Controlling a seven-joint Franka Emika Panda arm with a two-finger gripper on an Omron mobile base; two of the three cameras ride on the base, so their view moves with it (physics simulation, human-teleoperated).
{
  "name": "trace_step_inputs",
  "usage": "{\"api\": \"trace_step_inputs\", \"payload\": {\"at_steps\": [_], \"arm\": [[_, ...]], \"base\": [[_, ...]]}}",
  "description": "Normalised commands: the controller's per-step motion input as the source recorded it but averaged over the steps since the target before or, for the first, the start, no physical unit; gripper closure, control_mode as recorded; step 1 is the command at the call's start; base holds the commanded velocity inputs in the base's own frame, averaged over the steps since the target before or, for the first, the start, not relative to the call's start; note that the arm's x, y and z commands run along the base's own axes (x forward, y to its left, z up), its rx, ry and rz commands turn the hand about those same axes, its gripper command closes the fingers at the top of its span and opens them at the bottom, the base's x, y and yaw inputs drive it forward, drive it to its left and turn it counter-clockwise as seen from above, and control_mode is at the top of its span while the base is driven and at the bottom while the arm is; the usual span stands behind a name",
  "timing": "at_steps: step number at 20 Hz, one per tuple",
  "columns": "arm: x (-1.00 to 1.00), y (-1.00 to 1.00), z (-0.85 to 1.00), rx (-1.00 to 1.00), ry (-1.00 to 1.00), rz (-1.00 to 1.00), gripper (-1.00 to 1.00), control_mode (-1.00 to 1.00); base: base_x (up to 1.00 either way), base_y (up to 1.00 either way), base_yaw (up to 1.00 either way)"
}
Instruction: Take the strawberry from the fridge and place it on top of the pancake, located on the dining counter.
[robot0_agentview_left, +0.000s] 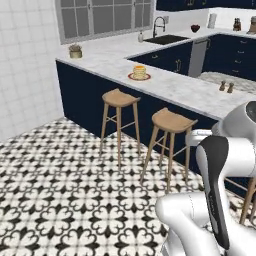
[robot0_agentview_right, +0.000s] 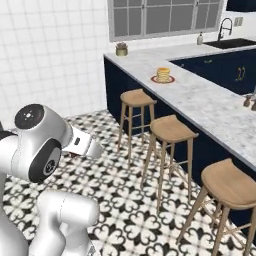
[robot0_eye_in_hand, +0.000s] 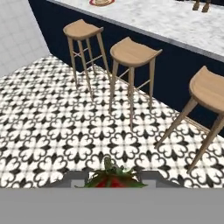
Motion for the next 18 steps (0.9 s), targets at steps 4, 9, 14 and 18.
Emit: {"api": "trace_step_inputs", "payload": {"at_steps": [4,9,14,18], "arm": [[0.00,0.00,0.00,0.00,0.00,0.00,1.00,1.00],[0.00,0.00,0.00,0.00,0.00,0.00,1.00,1.00],[0.00,0.00,0.00,0.00,0.00,0.00,1.00,1.00],[0.00,0.00,0.00,0.00,0.00,0.00,1.00,1.00]], "base": [[1.00,1.00,-0.41],[1.00,1.00,-0.41],[1.00,1.00,-0.40],[1.00,1.00,-0.39]]}}
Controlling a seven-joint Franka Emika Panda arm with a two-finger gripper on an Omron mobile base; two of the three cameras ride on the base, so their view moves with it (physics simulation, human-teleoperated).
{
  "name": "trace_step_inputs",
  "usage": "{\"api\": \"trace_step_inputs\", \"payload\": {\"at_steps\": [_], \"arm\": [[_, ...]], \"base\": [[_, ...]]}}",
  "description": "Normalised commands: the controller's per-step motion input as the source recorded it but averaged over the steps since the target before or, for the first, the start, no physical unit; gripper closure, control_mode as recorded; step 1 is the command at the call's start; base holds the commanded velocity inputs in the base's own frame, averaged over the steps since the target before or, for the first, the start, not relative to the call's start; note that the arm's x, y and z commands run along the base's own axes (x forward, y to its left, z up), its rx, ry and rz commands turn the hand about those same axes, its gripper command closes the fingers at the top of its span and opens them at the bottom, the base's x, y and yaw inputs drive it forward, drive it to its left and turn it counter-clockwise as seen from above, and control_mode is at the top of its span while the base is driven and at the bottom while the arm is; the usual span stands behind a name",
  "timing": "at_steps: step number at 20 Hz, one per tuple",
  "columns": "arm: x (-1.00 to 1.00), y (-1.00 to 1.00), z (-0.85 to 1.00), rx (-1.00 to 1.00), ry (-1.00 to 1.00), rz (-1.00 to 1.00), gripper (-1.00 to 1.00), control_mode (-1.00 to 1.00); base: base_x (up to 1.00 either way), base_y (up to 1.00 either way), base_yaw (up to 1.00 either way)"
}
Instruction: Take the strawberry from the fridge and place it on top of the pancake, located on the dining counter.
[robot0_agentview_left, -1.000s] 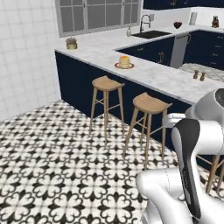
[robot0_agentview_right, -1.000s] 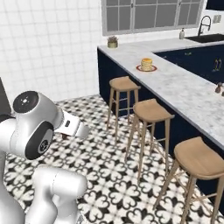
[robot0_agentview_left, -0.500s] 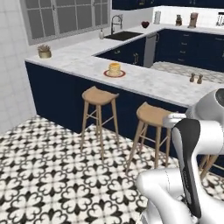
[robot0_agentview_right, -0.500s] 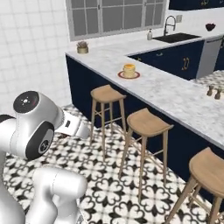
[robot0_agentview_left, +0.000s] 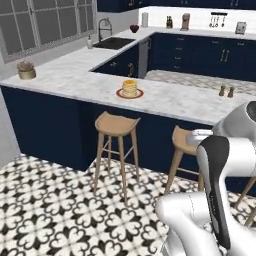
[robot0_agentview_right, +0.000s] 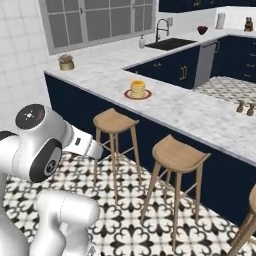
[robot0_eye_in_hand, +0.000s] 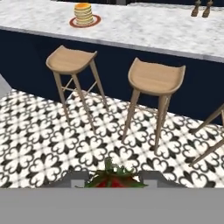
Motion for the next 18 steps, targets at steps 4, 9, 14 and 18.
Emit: {"api": "trace_step_inputs", "payload": {"at_steps": [4,9,14,18], "arm": [[0.00,0.00,0.00,0.00,0.00,0.00,1.00,1.00],[0.00,0.00,0.00,0.00,0.00,0.00,1.00,1.00],[0.00,0.00,0.00,0.00,0.00,0.00,1.00,1.00],[0.00,0.00,0.00,0.00,0.00,0.00,1.00,1.00]], "base": [[1.00,0.96,-0.42],[1.00,1.00,-0.40],[1.00,1.00,-0.43],[1.00,1.00,-0.43]]}}
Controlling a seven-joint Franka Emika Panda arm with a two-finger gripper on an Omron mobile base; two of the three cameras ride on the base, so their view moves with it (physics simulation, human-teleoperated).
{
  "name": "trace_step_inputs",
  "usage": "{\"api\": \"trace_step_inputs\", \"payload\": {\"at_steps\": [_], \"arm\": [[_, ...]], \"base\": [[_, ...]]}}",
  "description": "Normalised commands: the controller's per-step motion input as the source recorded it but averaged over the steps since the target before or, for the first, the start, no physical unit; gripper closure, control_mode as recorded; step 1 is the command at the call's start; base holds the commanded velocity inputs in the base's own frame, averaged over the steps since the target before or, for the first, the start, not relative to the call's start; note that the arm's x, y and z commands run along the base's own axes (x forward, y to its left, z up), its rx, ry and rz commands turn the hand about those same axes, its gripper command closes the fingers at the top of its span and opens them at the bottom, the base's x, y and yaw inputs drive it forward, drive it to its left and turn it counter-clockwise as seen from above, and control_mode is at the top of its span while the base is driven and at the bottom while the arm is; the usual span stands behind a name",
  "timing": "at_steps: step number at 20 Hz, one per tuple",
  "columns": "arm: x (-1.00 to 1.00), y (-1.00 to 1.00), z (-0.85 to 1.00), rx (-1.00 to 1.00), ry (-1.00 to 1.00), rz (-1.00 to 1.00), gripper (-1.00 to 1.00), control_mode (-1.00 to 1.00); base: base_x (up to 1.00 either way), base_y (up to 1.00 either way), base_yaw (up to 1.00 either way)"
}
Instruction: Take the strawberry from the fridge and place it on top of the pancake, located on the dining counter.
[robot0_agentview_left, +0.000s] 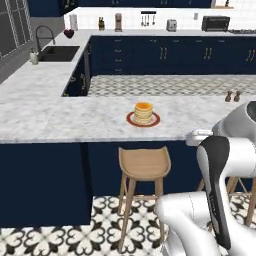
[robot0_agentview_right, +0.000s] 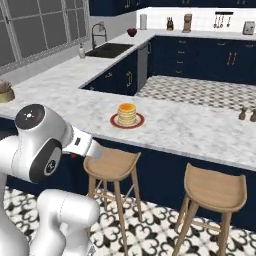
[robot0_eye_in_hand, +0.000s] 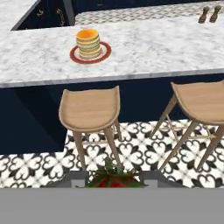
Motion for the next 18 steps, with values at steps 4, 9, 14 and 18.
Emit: {"api": "trace_step_inputs", "payload": {"at_steps": [4,9,14,18], "arm": [[0.00,0.00,0.00,0.00,0.00,0.00,1.00,1.00],[0.00,0.00,0.00,0.00,0.00,0.00,1.00,1.00],[0.00,0.00,0.00,0.00,0.00,0.00,1.00,1.00],[0.00,0.00,0.00,0.00,0.00,0.00,1.00,1.00]], "base": [[0.88,1.00,-0.44],[0.20,1.00,-0.37],[0.72,0.96,-0.43],[1.00,0.72,-0.54]]}}
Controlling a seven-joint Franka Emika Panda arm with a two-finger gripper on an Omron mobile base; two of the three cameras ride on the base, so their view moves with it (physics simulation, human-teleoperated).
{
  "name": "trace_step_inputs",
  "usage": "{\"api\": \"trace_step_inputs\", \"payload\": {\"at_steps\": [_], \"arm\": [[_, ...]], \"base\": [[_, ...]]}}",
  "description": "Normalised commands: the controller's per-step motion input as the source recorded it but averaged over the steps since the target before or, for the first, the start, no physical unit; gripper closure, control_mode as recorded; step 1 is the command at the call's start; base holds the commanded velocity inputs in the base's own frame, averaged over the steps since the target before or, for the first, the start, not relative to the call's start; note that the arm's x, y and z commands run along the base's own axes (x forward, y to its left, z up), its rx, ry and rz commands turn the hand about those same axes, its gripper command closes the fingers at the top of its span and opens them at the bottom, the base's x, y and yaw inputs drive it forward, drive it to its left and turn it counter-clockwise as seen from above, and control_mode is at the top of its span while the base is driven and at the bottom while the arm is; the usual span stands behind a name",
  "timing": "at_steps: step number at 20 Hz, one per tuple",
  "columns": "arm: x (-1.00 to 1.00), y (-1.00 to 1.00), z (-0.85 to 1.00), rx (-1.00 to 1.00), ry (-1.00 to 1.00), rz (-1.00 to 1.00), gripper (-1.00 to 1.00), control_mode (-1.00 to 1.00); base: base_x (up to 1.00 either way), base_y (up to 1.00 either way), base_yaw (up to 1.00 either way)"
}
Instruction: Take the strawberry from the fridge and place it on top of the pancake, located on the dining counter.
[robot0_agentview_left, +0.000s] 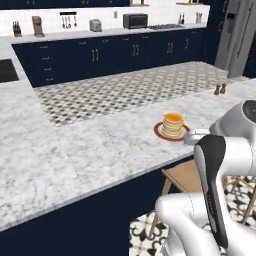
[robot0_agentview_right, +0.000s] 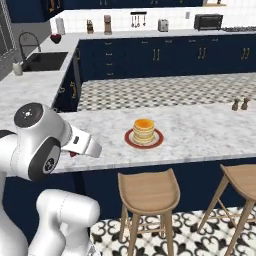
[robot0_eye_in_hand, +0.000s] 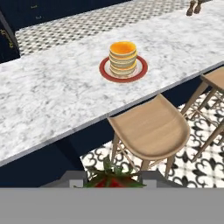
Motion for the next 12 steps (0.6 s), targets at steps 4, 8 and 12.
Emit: {"api": "trace_step_inputs", "payload": {"at_steps": [4,8,12], "arm": [[0.00,0.00,0.00,0.00,0.00,0.00,1.00,1.00],[0.00,0.00,0.00,0.00,0.00,0.00,1.00,1.00],[0.00,0.00,0.00,0.00,0.00,0.00,1.00,1.00]], "base": [[0.95,0.20,-0.45],[0.98,0.39,-0.35],[1.00,0.12,-0.21]]}}
